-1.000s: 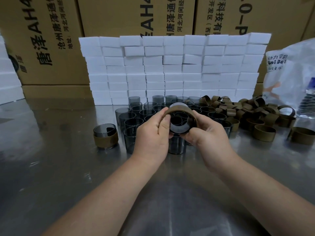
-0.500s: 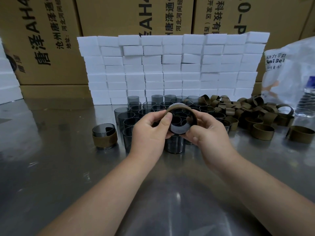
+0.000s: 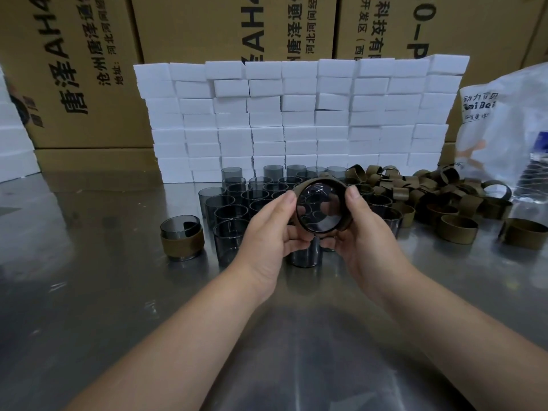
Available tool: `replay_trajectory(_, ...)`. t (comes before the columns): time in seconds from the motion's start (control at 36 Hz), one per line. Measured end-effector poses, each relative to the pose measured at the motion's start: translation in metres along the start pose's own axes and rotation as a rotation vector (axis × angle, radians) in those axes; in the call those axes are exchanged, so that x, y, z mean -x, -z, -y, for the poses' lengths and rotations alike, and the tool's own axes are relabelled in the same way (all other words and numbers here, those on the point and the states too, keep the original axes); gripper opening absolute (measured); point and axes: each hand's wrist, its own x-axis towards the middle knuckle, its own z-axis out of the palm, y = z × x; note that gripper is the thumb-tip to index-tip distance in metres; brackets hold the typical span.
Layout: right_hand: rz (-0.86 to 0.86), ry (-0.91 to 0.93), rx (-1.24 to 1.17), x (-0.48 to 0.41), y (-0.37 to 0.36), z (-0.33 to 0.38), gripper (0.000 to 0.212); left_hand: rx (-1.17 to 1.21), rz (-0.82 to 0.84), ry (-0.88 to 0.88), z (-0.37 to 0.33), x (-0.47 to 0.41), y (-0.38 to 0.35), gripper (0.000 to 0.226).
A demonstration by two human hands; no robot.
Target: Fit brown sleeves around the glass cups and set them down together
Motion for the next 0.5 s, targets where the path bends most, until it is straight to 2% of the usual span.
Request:
replay_trajectory(0.11, 0.012, -0.025, 0.020, -0.0015, 0.0005, -0.0013, 0.053, 0.036, 0.000, 0.030, -0.0001, 0.0010, -0.0010, 0.051)
replay_trajectory(0.25, 0.133, 0.002, 0.036, -0.0016, 0.0022, -0.0063, 0.041, 0.100, -0.005, 0.106, -0.0013, 0.0029, -0.0045, 0.070)
replay_trajectory(0.36, 0.179, 0.021, 0.097, -0.0006, 0.0033, -0.0083, 0.056, 0.100, -0.039, 0.100, -0.0010, 0.0018, -0.0047, 0.054)
replay_trajectory(0.47, 0.206, 0.024, 0.078, -0.0009, 0.0058, -0.0078, 0.031, 0.063, -0.080, 0.071, -0.0014, 0.0008, -0.0033, 0.045)
replay_trajectory(0.5, 0.220, 0.025, 0.091, -0.0008, 0.0074, -0.0075, 0.033, 0.058, -0.089, 0.063, -0.0012, 0.0004, -0.0027, 0.042)
